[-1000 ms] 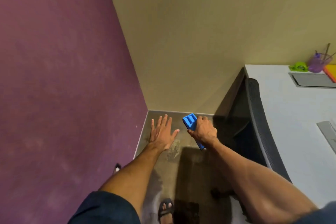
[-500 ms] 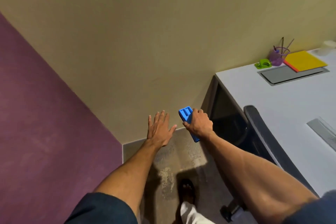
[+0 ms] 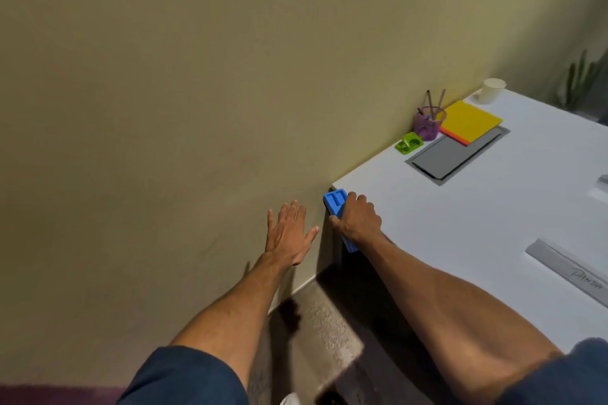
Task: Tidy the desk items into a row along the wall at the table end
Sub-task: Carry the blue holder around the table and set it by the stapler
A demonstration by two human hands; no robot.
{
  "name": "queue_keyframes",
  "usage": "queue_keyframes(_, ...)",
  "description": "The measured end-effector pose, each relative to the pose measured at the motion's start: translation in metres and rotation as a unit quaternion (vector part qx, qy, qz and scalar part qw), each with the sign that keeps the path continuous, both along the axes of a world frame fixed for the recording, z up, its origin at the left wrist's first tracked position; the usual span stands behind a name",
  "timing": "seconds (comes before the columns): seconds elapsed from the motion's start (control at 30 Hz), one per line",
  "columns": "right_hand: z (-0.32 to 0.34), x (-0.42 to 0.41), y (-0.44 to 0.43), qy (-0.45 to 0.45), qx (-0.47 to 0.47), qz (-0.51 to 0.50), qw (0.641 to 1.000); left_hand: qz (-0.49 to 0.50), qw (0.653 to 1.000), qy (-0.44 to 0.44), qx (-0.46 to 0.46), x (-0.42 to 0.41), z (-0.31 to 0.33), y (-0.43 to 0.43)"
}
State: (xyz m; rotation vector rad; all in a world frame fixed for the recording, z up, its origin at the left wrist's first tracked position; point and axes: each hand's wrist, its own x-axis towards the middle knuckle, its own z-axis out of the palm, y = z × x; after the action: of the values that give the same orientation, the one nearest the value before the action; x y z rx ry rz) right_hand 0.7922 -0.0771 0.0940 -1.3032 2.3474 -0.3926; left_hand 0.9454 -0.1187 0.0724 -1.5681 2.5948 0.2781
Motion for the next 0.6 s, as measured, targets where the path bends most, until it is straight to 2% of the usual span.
queue_keyframes(0.37, -0.030, -0.110, -0.076, 0.009, 0.030, -0.187, 0.982, -0.215, 0.976, -0.010, 0.028, -0.131, -0.037, -0.126)
queue_keyframes(0.6, -0.049, -0.154, -0.107, 0.025, 0.050, -0.247, 0.967, -0.283, 0.958, -0.021, 0.046, -0.176, -0.076, -0.170)
